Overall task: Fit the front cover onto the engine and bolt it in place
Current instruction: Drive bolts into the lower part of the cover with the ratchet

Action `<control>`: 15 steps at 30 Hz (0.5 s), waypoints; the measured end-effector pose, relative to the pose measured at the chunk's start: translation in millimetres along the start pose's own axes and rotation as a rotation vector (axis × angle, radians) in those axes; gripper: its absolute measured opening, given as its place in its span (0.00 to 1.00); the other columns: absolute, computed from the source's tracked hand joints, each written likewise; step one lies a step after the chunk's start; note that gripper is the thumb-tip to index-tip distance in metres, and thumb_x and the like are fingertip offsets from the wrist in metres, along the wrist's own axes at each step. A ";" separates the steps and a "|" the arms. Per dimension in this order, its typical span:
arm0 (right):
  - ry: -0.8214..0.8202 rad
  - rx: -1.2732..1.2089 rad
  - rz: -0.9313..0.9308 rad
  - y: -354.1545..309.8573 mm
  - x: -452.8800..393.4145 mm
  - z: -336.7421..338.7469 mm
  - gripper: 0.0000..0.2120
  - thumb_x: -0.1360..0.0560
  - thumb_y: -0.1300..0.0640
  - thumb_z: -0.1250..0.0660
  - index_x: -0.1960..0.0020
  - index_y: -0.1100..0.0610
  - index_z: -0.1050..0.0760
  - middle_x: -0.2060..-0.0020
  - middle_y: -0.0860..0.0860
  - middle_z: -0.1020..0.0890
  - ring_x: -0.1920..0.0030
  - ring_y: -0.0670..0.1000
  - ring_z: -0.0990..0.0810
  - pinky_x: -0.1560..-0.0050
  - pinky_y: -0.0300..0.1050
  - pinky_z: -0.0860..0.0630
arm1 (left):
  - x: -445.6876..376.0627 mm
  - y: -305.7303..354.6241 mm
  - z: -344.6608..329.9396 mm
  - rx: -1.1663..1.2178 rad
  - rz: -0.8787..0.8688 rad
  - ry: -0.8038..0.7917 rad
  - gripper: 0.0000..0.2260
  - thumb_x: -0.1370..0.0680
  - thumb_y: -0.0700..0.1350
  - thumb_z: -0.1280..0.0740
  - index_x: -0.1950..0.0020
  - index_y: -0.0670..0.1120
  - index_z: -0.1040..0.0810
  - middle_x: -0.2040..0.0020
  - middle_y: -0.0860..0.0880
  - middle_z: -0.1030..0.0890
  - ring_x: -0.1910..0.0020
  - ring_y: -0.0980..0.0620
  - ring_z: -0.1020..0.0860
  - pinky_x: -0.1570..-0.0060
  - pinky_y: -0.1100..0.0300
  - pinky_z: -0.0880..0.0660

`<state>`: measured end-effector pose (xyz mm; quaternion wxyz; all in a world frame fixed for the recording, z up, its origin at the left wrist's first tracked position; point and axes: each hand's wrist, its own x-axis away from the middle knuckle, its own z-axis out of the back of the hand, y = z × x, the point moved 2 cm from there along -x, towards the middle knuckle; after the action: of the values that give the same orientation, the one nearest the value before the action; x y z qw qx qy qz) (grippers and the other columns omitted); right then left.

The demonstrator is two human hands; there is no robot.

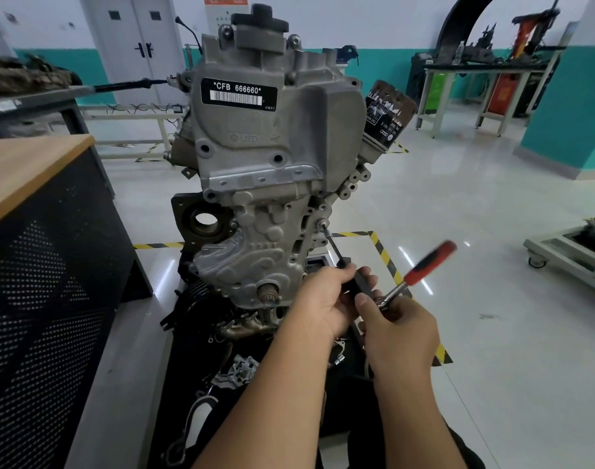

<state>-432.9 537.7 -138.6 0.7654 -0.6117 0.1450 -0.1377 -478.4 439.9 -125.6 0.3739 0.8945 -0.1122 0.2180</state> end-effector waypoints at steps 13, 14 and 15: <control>-0.088 -0.152 -0.143 6.2 5.0 -4.7 0.11 0.24 0.54 0.24 0.62 0.57 0.19 0.72 0.49 0.16 0.71 0.50 0.15 0.66 0.48 0.16 | -26.6 25.2 -0.5 0.026 -0.209 0.106 0.11 0.16 0.44 0.37 0.41 0.36 0.24 0.59 0.40 0.19 0.68 0.46 0.19 0.70 0.57 0.20; -0.095 -0.185 -0.176 7.5 4.9 -5.4 0.10 0.24 0.54 0.24 0.61 0.58 0.19 0.72 0.50 0.16 0.71 0.50 0.15 0.69 0.45 0.18 | -31.0 33.9 -0.5 0.033 -0.251 0.125 0.10 0.16 0.44 0.37 0.43 0.37 0.23 0.59 0.40 0.19 0.69 0.46 0.20 0.71 0.58 0.20; -0.096 -0.229 -0.215 9.2 4.5 -6.2 0.11 0.24 0.55 0.25 0.60 0.59 0.19 0.72 0.51 0.16 0.71 0.51 0.15 0.70 0.42 0.19 | -35.2 41.9 0.0 0.039 -0.284 0.143 0.09 0.16 0.43 0.37 0.47 0.37 0.23 0.59 0.41 0.19 0.70 0.47 0.20 0.72 0.58 0.20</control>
<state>-430.9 532.4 -149.1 0.6776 -0.7127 0.0568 -0.1720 -524.6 412.1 -116.3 0.3905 0.8906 0.0464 0.2283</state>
